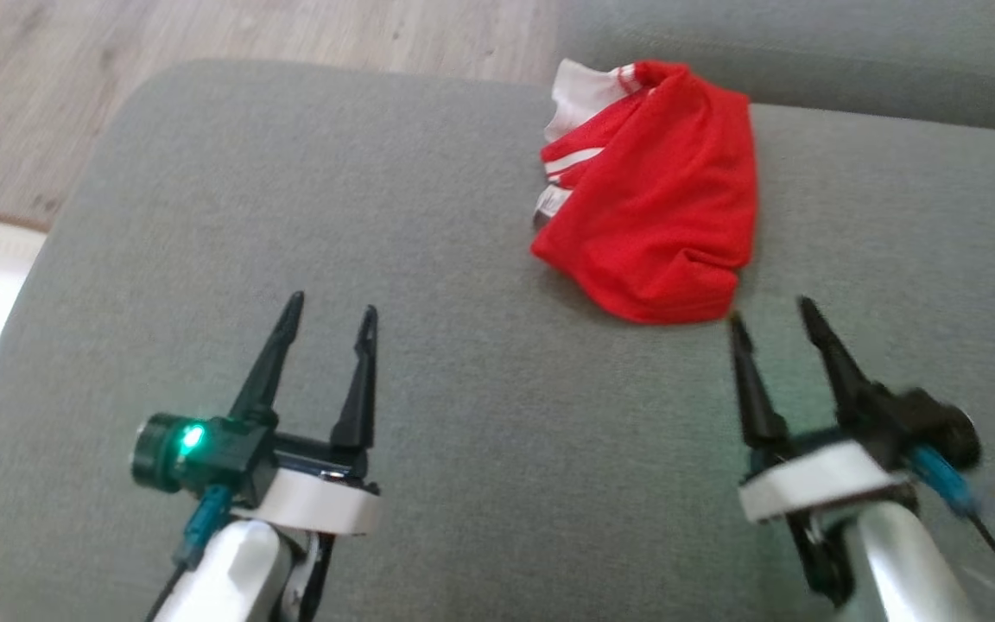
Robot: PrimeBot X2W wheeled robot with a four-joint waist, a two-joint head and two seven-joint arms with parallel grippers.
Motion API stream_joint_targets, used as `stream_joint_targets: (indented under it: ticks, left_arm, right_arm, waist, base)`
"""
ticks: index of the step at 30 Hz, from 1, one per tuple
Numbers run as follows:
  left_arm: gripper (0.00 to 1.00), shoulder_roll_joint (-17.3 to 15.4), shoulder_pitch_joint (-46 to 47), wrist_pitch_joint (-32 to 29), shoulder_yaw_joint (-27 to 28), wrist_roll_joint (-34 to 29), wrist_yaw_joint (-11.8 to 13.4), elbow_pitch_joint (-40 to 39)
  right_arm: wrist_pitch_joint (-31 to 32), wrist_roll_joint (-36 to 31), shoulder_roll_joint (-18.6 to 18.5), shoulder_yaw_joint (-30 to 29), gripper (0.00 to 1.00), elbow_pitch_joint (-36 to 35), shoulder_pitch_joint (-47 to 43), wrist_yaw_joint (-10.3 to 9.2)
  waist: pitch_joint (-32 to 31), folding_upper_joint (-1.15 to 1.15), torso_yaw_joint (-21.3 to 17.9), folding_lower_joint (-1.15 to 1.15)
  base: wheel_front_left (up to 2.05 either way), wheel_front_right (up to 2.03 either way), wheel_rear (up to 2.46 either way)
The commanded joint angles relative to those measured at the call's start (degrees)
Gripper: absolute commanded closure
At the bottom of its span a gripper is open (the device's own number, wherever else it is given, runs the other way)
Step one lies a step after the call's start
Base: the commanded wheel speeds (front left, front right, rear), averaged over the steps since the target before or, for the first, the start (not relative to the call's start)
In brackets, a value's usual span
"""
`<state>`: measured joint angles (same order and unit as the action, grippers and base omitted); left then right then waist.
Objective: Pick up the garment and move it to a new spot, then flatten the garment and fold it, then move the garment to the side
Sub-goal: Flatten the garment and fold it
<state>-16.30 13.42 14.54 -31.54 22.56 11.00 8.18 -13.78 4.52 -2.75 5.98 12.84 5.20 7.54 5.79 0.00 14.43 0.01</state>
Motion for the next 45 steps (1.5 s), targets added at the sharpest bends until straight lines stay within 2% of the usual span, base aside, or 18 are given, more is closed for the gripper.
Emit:
stream_joint_targets:
  ticks: [1,11,16,24,25,26,32,35,38,39,40,42,45]
  left_arm:
    - [0.00,-0.1,1.7,0.5,2.8,-0.7,-0.5,-1.0]
    - [0.00,6.9,2.4,0.5,5.9,-4.6,-6.7,2.7]
    - [0.00,9.6,2.7,0.5,7.7,-6.2,-9.0,4.0]
    - [0.00,12.0,2.0,0.5,10.1,-8.1,-11.6,5.2]
    - [0.00,12.2,2.0,0.5,10.3,-8.3,-11.8,5.3]
    - [0.00,12.3,1.9,0.5,10.6,-8.5,-12.1,5.3]
    - [0.00,13.0,1.5,0.5,12.2,-9.5,-12.7,5.7]
    - [0.00,13.1,1.3,0.5,12.7,-10.1,-13.2,5.9]
    - [0.00,13.2,0.9,0.5,13.3,-10.5,-13.4,5.8]
    - [0.00,13.2,0.9,0.5,13.3,-10.5,-13.4,5.8]
    - [0.00,13.2,0.7,0.5,13.5,-10.6,-13.4,5.7]
    - [0.00,13.3,0.1,0.5,13.9,-11.0,-13.4,5.5]
    - [0.00,13.3,-0.9,0.5,14.9,-11.4,-13.4,5.2]
  right_arm:
    - [0.5,-0.9,-0.1,2.3,0.00,-1.0,4.3,-0.05]
    - [8.3,-8.1,-1.0,10.0,0.00,17.7,18.3,-0.05]
    - [9.8,-10.8,-1.6,8.4,0.00,27.1,24.5,-0.05]
    - [9.9,-21.1,-1.5,0.9,0.00,37.1,29.3,-0.05]
    - [9.9,-21.8,-1.3,0.1,0.72,38.1,29.5,-0.05]
    - [9.5,-22.2,-1.1,-0.4,1.00,39.0,29.7,-0.05]
    - [3.3,-22.4,-0.2,-1.4,1.00,40.8,31.8,-0.05]
    - [0.2,-15.3,-0.2,4.8,1.00,40.0,33.0,-0.05]
    - [-0.9,-5.7,-0.1,13.4,1.00,34.9,34.2,-0.05]
    - [-0.9,-5.7,-0.1,13.4,1.00,34.9,34.2,-0.05]
    - [-1.0,-3.2,-0.1,15.8,1.00,32.6,34.8,-0.05]
    - [-1.1,1.9,-0.1,20.2,1.00,27.1,35.9,-0.05]
    - [-1.2,7.4,-0.1,22.5,1.00,18.1,37.1,-0.05]
  waist:
    - [1.4,0.00,1.5,-0.01]
    - [5.1,0.00,9.0,-0.01]
    - [6.2,0.00,12.4,-0.01]
    - [7.0,0.00,15.5,-0.01]
    - [7.0,0.00,15.6,-0.01]
    - [7.0,0.00,15.7,-0.01]
    - [5.7,0.00,14.7,-0.01]
    - [4.3,0.00,13.8,-0.01]
    - [2.6,0.00,12.5,-0.01]
    - [2.6,0.00,12.5,-0.01]
    - [2.1,0.00,12.1,-0.01]
    - [1.1,0.00,11.1,-0.01]
    - [-0.3,0.00,9.4,-0.01]
  base:
    - [0.00,0.00,0.00]
    - [0.00,0.00,0.00]
    - [0.00,0.00,0.00]
    - [0.00,0.00,0.00]
    - [0.00,0.00,0.00]
    - [0.00,0.00,0.00]
    - [0.00,0.00,0.00]
    - [0.00,0.00,0.00]
    - [0.00,0.00,0.00]
    - [0.00,0.00,0.00]
    - [0.00,0.00,0.00]
    - [0.00,0.00,0.00]
    - [0.00,0.00,0.00]
